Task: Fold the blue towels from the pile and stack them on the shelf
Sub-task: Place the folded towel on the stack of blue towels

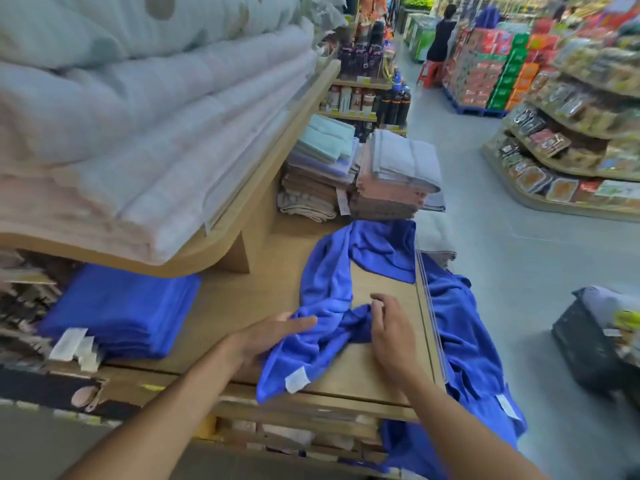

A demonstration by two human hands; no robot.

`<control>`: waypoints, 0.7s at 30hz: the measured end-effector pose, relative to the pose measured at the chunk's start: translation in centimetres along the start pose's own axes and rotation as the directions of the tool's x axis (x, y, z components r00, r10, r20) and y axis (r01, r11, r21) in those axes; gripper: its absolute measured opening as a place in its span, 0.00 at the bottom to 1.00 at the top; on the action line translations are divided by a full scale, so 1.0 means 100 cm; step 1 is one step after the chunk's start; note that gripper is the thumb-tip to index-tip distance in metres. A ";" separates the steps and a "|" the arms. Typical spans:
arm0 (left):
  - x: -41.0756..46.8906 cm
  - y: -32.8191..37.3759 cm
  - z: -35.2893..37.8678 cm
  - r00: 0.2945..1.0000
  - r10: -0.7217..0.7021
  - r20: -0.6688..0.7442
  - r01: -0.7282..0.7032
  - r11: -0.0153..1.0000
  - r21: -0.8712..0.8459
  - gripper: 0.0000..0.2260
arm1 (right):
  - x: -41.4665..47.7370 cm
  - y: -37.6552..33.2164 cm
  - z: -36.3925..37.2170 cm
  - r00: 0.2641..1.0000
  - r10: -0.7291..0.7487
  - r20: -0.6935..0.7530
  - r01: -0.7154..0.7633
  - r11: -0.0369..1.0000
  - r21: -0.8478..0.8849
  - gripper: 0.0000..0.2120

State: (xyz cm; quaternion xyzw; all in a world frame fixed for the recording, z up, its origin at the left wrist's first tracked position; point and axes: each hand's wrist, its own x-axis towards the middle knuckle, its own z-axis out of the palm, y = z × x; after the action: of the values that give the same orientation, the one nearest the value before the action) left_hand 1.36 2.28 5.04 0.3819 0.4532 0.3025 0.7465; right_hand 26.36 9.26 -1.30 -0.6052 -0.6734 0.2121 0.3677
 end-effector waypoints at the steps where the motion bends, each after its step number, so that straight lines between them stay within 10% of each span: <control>1: -0.008 -0.006 -0.004 1.000 0.009 -0.025 -0.009 1.000 0.002 0.18 | 0.006 0.000 -0.003 0.998 0.069 -0.003 -0.069 0.997 0.044 0.13; 4: -0.022 -0.015 -0.010 0.946 0.053 -0.320 -0.103 0.985 -0.139 0.25 | 0.034 -0.001 -0.012 0.982 0.171 0.085 -0.163 0.982 -0.099 0.25; 8: -0.041 -0.022 -0.023 0.832 0.098 -0.546 -0.280 0.924 -0.260 0.21 | 0.068 -0.011 -0.012 0.946 -0.017 0.323 0.120 0.947 -0.299 0.35; 12: -0.059 -0.025 -0.028 0.820 0.046 -0.571 -0.309 0.875 -0.372 0.23 | 0.084 -0.031 0.013 0.830 -0.196 0.522 0.365 0.899 -0.244 0.39; 16: -0.069 -0.026 -0.027 0.775 0.062 -0.629 -0.386 0.834 -0.394 0.19 | 0.095 -0.038 0.036 0.780 -0.155 0.607 0.438 0.827 -0.352 0.19; 21: -0.055 -0.022 0.005 0.929 -0.015 -0.370 -0.229 0.761 -0.607 0.14 | 0.194 -0.082 -0.004 0.786 -0.158 0.597 0.503 0.726 -0.469 0.13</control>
State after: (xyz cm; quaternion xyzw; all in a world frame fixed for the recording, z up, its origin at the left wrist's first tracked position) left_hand -0.16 -3.36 5.79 0.0695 0.4259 0.5448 0.7190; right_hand 21.34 26.61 9.62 -0.4737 -0.8780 0.0676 -0.0086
